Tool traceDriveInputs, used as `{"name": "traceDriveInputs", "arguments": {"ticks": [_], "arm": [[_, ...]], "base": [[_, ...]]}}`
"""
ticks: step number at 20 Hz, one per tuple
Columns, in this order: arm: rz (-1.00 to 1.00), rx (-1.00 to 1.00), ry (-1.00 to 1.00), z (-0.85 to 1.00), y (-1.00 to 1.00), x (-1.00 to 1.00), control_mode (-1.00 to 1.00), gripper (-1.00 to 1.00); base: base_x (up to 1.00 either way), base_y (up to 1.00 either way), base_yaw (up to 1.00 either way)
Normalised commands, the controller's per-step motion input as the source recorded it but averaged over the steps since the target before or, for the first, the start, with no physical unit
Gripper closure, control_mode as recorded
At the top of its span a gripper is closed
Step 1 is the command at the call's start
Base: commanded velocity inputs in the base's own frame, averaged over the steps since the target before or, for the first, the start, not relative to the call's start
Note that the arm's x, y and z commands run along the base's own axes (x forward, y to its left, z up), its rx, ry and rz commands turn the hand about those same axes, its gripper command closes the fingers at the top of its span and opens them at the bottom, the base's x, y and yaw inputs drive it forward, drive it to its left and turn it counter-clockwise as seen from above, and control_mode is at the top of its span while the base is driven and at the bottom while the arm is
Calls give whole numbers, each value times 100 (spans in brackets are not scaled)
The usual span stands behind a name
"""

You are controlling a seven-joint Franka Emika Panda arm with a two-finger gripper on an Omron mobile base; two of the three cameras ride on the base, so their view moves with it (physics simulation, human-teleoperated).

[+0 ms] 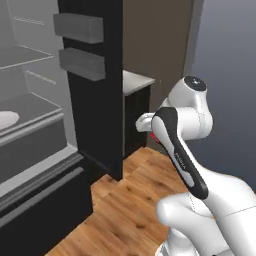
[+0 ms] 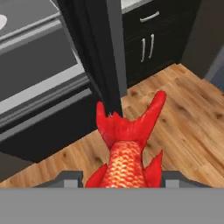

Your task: Transport the fish from the fridge to the microwave and turn on the microwave.

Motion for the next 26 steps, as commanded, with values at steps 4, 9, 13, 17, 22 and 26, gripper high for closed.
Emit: {"name": "traceDriveInputs", "arguments": {"ticks": [4,9,13,17,22,26], "arm": [[0,0,0,0,0,0,100,100],[0,0,0,0,0,0,100,100],[0,0,0,0,0,0,100,100],[0,0,0,0,0,0,100,100],[0,0,0,0,0,0,100,100],[0,0,0,0,0,0,100,100]], "base": [[-6,0,-59],[0,0,-73],[0,0,-89],[0,0,-93],[0,1,-92],[0,1,-92]]}}
